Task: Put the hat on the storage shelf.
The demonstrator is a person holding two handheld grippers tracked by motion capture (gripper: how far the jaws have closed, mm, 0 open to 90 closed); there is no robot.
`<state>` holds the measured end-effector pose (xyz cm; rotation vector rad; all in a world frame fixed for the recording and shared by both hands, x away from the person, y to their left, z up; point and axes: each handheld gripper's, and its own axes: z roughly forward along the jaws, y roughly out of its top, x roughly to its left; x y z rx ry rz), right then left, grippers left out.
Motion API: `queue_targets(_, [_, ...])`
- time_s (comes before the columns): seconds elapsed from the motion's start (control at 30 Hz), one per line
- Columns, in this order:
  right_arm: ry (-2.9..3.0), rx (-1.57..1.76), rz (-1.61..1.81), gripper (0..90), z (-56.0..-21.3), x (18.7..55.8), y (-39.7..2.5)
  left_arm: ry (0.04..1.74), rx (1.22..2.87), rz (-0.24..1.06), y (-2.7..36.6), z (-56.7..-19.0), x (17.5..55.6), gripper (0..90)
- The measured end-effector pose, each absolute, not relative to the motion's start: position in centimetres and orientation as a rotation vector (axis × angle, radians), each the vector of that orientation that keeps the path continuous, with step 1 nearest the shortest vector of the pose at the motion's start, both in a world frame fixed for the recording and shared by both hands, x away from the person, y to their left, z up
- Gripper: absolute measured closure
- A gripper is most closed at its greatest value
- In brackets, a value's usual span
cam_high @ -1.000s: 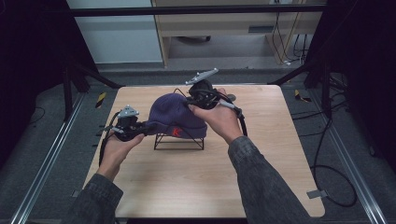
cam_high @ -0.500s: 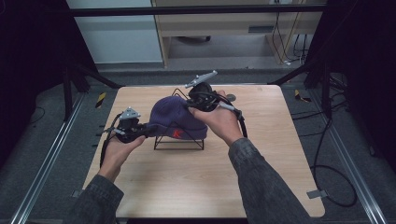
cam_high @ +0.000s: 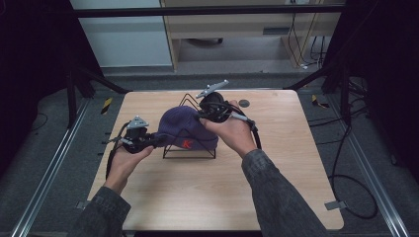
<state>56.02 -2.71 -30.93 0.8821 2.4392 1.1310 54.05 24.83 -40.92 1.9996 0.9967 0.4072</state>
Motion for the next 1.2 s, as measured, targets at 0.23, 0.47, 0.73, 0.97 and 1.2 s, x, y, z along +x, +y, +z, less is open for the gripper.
queue_targets(0.23, [2.452,0.88,1.128,78.0,-31.5,56.0,-2.4,1.002,2.007,0.401,25.1,-41.5,54.0,70.1])
queue_targets(0.47, [2.464,0.875,1.115,78.0,-31.9,55.9,-2.1,1.011,2.005,0.392,25.2,-42.0,54.0,70.0])
queue_targets(0.73, [2.477,0.872,1.111,77.8,-32.3,55.8,-1.8,1.022,2.011,0.384,25.2,-42.5,54.1,68.7])
queue_targets(0.97, [2.484,0.871,1.102,76.6,-32.4,55.8,-1.6,1.036,2.013,0.378,25.3,-43.0,54.0,64.6])
queue_targets(1.2, [2.479,0.871,1.112,68.6,-32.3,55.5,-1.5,1.056,1.982,0.408,26.0,-42.9,53.4,56.3])
